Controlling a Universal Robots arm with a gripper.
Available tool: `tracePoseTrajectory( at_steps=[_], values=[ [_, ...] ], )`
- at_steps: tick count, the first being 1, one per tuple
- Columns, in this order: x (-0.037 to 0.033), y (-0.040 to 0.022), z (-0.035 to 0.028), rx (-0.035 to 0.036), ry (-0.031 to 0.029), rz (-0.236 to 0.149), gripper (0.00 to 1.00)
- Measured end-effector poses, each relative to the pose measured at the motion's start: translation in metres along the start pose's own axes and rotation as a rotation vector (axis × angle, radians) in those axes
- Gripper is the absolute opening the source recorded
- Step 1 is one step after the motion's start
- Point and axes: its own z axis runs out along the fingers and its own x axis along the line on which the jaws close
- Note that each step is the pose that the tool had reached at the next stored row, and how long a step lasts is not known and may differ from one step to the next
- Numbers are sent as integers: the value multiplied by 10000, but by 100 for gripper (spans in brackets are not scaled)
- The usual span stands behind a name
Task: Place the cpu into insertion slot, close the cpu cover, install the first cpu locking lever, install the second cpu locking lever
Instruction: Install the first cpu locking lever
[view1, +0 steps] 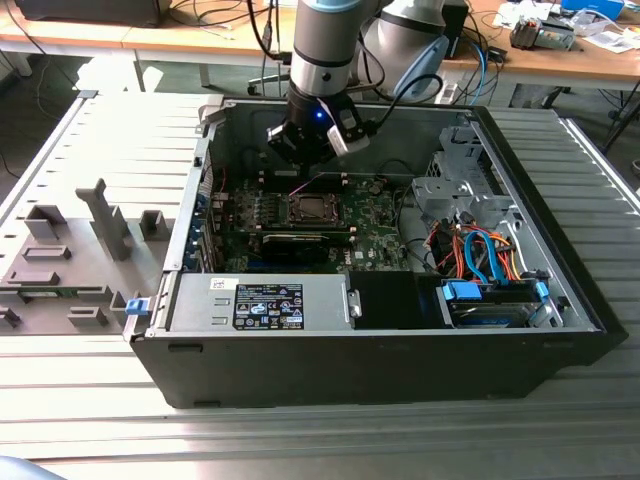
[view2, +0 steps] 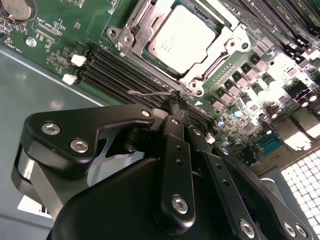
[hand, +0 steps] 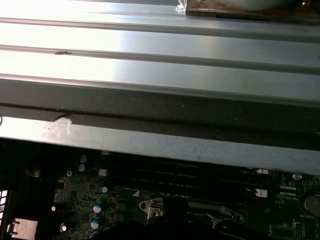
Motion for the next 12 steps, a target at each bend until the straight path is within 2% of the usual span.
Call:
tracePoseTrajectory(
  at_steps=[12],
  values=[
    [-1,-3,23,-2,0,0,11]
  ],
)
